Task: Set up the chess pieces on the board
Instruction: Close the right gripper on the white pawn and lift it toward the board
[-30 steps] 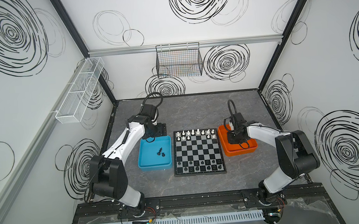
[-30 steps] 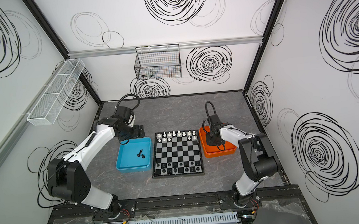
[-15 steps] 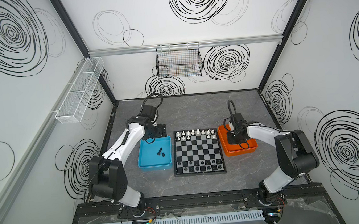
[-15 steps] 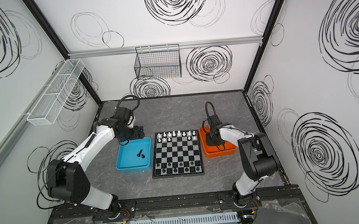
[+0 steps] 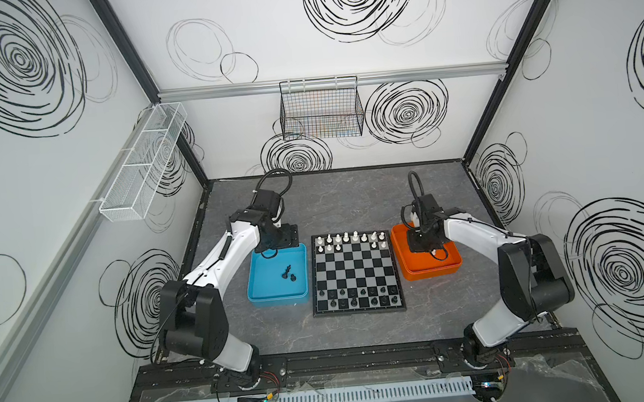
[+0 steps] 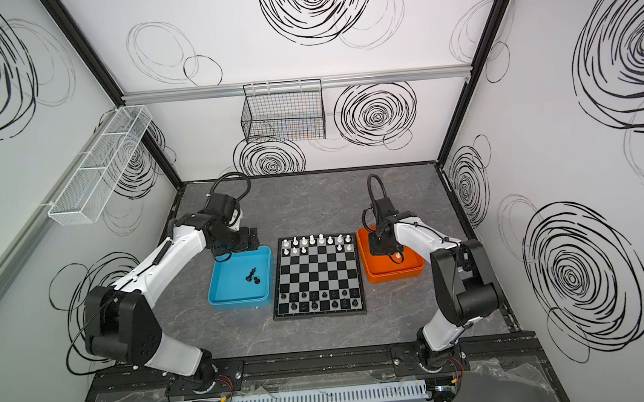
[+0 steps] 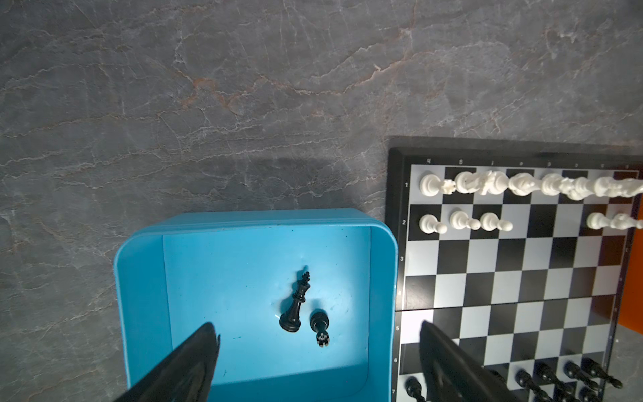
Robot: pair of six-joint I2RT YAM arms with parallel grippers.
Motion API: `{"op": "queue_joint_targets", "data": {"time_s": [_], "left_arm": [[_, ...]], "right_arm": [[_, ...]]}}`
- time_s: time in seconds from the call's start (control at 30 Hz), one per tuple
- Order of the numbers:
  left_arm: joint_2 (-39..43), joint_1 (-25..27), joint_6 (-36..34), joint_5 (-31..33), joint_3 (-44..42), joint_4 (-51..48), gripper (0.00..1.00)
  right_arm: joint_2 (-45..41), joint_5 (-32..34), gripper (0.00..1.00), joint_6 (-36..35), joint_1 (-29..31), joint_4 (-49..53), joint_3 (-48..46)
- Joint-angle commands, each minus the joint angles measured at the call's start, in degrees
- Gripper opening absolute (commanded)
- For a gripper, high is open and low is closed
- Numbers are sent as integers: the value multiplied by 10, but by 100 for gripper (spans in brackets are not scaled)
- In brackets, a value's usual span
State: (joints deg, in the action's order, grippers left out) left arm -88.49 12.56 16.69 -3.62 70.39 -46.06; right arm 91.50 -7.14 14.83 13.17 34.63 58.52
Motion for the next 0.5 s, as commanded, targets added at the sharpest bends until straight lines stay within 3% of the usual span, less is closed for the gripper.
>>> {"op": "queue_joint_targets", "data": {"time_s": [0.0, 0.23, 0.47], "left_arm": [[16, -9, -6, -3, -4, 10, 93], [18, -10, -7, -8, -2, 9, 93], [30, -14, -9, -5, -7, 4, 93]], "right_arm": [[-21, 8, 10, -7, 9, 47, 47], [18, 9, 11, 11, 76, 70, 151], [77, 13, 11, 34, 160, 53, 198]]}}
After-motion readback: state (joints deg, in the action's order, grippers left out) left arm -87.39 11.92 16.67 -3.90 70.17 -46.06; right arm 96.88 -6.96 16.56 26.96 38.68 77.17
